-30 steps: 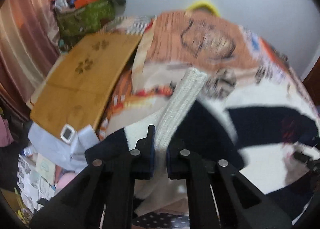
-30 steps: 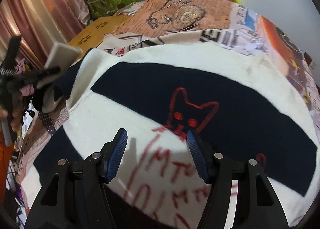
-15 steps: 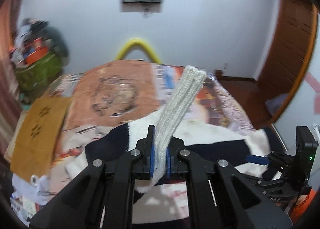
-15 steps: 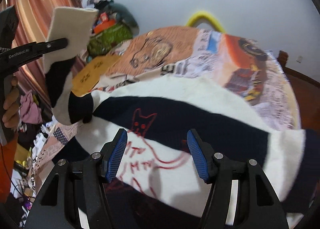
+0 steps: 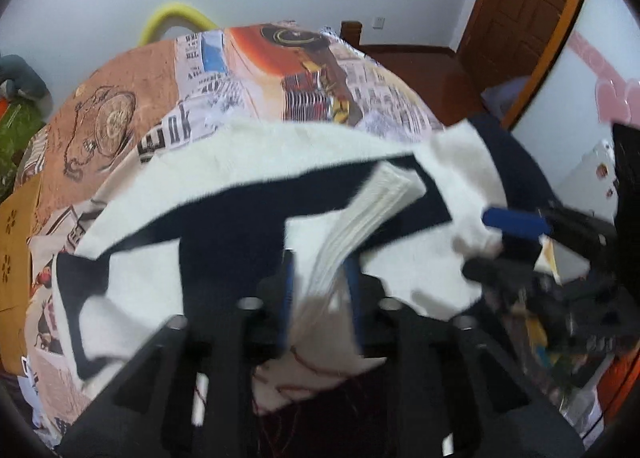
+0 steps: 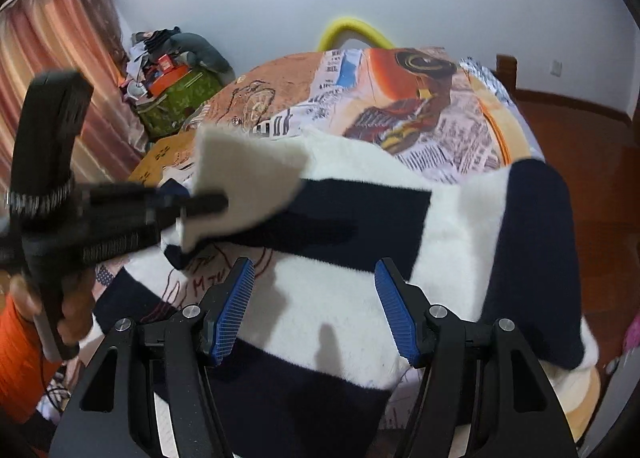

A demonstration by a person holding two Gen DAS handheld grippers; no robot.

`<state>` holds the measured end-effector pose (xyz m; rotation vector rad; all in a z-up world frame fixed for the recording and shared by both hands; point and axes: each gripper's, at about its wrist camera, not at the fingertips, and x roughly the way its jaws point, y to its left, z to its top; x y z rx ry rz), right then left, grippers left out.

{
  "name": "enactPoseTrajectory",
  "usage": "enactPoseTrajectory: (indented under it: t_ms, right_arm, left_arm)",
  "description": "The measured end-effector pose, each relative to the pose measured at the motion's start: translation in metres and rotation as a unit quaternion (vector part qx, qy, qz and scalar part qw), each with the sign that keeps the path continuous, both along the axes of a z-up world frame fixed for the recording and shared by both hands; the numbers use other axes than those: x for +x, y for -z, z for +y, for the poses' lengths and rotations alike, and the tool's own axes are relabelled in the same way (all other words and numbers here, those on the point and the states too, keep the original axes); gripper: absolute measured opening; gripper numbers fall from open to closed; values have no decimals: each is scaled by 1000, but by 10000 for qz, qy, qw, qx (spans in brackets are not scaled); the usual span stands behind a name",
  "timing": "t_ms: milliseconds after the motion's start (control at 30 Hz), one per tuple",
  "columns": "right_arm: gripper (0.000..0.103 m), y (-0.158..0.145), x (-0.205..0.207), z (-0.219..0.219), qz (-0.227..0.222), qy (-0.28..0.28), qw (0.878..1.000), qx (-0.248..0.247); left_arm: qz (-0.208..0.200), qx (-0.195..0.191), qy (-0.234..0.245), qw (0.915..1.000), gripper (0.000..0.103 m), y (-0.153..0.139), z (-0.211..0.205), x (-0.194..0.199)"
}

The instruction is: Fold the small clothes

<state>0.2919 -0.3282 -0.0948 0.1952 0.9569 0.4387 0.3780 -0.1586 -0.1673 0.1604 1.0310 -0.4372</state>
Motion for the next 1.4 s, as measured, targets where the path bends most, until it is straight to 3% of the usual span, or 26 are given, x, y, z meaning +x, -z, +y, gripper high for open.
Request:
enactPoseTrajectory:
  t_ms: [33,133,333,500,600,667,733,800,900,1067,1200,1400]
  right_arm:
    - [59,2,1,-1,14,2,10000,0]
    - [59,9,4,5,74,-18,10000,44]
    - [59,29,14,16,252,121,9996,46]
    - [59,58,24,20,532,223,9982,-182]
    - [58,62,25,25,367,247,9985,-316]
    - [49,60,25,30,200,304,9977,-571]
    - [35,57,26,35,93,273,9967,-761]
    - [14,55,30,36,135,157,9975,-671]
    - [12,45,32,40,-22,80,9968,-789]
    - [11,15,44,36,-404,114,9944,-973]
    - [10,-8,54,13,-596,458,9921,-1004]
    - [10,21,66,-5,-39,611,9907,-1212]
  left_arm:
    - [-77,24,-8,10000,50,-2,5,-5]
    - [-391,92,-167,9991,63,-12,32,-21]
    - [-696,546,-886,9921,75,-14,120,-30]
    - [-317,801,-1534,9844,76,18,197,-31]
    - [-29,862,-1812,9797,76,44,232,-31]
    - [223,833,-1961,9768,76,64,249,-28]
    - [398,738,-2023,9757,76,78,259,-25]
    - [511,636,-2068,9750,76,89,264,-21]
    - [504,428,-1942,9787,76,93,261,-18]
    - [471,483,-1982,9778,76,92,258,-12]
    - [417,554,-2008,9772,76,91,259,-14]
    - [408,542,-2030,9768,75,85,267,-22]
